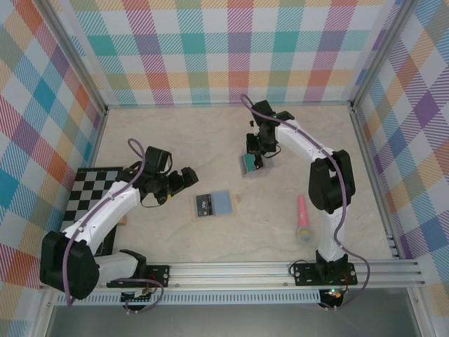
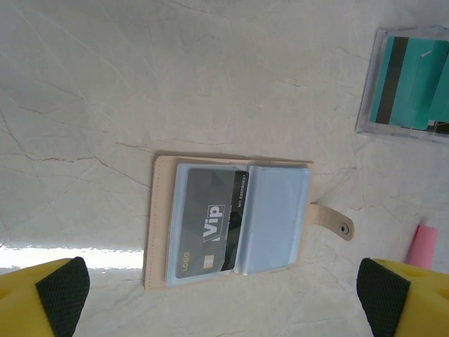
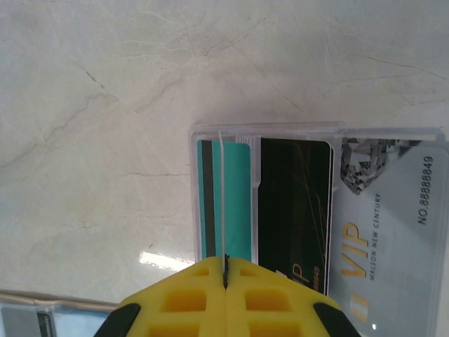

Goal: Take the credit cards out of the card holder

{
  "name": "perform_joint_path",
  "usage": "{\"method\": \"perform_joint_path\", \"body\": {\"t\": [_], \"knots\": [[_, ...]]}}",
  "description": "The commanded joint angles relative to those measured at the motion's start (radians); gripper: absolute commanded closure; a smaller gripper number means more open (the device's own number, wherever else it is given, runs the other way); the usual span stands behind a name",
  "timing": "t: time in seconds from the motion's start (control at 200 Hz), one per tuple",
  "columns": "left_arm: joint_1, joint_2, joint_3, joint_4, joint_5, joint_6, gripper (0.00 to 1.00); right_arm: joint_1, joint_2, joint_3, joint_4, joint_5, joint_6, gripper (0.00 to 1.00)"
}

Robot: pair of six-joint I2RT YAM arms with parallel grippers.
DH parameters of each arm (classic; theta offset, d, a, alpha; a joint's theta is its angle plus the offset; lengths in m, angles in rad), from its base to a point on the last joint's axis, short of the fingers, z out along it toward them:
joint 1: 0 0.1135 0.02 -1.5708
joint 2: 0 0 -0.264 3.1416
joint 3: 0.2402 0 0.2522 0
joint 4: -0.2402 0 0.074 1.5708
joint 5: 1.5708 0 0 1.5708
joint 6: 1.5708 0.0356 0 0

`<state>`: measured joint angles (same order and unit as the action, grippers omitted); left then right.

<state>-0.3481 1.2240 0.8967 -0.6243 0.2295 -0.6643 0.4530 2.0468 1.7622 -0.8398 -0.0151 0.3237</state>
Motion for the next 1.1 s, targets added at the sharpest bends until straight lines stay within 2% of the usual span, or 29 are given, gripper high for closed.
{"method": "perform_joint_path", "body": {"t": [0.0, 0.2, 0.32, 0.4, 0.775, 1.02, 1.095], "knots": [[0.012, 0.016, 0.026, 0.009, -0.001, 0.017, 0.0, -0.003, 0.025, 0.04, -0.029, -0.006, -0.015, 1.0], [0.012, 0.02, 0.006, 0.027, 0.011, 0.013, 0.0, -0.004, 0.04, 0.025, -0.033, -0.018, -0.024, 1.0], [0.012, 0.03, 0.009, 0.026, 0.017, 0.014, 0.0, -0.003, 0.046, 0.028, -0.042, -0.015, -0.025, 0.96], [0.012, 0.039, 0.01, 0.028, 0.022, 0.014, 0.0, -0.003, 0.039, 0.025, -0.043, -0.015, -0.022, 1.0], [0.012, 0.051, 0.012, 0.036, 0.034, 0.009, 0.0, -0.004, -0.04, -0.054, -0.02, -0.041, -0.011, 1.0], [0.012, 0.056, 0.016, 0.035, 0.039, 0.006, 0.0, -0.006, -0.009, -0.038, -0.002, -0.036, -0.011, 1.0], [0.012, 0.057, 0.015, 0.035, 0.041, 0.006, 0.0, -0.005, -0.002, -0.026, 0.005, -0.027, -0.008, 0.95]]}}
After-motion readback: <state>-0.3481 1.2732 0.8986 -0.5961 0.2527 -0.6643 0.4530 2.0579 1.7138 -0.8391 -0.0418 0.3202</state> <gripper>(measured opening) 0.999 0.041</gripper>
